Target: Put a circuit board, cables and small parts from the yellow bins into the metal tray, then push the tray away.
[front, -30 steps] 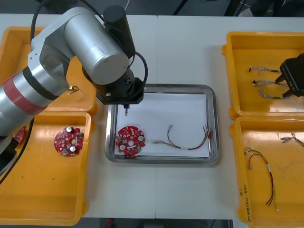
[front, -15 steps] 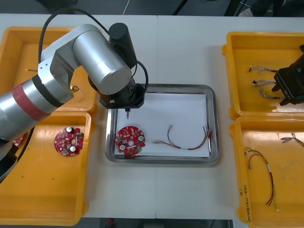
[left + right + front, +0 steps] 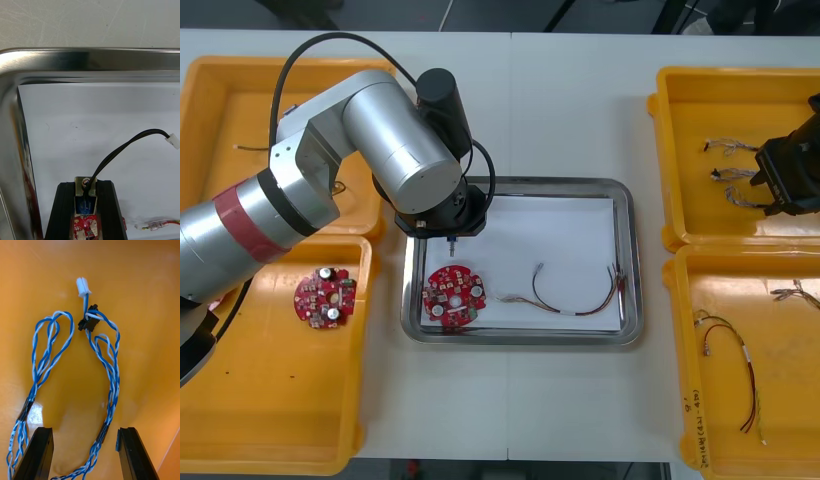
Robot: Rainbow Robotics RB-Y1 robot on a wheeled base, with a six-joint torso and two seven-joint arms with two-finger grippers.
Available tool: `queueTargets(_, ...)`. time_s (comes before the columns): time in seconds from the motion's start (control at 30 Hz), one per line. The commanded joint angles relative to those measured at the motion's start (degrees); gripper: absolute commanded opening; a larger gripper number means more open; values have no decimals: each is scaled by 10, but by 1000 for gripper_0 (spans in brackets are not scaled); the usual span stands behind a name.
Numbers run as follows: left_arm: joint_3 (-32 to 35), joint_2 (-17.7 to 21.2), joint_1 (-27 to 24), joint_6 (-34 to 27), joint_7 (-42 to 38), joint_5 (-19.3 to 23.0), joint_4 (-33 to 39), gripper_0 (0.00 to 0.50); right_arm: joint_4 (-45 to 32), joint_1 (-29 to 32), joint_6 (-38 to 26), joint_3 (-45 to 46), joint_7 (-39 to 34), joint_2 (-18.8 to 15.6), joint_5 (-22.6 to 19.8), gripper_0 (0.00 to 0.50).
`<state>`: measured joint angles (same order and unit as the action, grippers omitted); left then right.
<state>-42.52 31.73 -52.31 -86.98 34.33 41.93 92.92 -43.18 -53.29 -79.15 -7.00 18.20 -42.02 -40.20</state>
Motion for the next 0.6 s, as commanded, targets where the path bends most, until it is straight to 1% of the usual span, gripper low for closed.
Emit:
queueTargets(0.03, -10, -12, 5, 8, -46, -4, -2, 6, -6, 17, 19, 6, -22, 14, 0, 500)
queueTargets(0.17, -10, -11, 5, 8, -47, -4, -3, 10, -6, 22, 21, 12, -22, 19, 0, 500)
queueTargets(0.2, -10, -12, 5, 8, -46, -4, -2, 28, -7, 25, 21, 15, -20, 20, -1, 500)
queueTargets(0.27, -9, -11, 6, 8, -46, -2, -2, 123, -6, 29, 23, 19, -19, 20, -2, 500)
queueTargets(0.3, -9, -11, 5, 9, -47, -2, -2, 267, -7, 33, 27, 23, -17, 20, -2, 500)
queueTargets(0.33, -9, -11, 5, 9, -48, -1, -3, 387, -7, 36, 31, 25, -16, 20, -3, 500)
queueTargets(0.37, -9, -11, 5, 10, -49, -1, -2, 438, -7, 37, 32, 26, -15, 20, -4, 500)
queueTargets(0.4, -9, -11, 5, 13, -51, -2, -2, 500, -9, 39, 33, 28, -14, 21, -4, 500)
queueTargets(0.6, -5, -8, 5, 22, -58, -1, -2, 500, -9, 43, 35, 28, -12, 20, -7, 500)
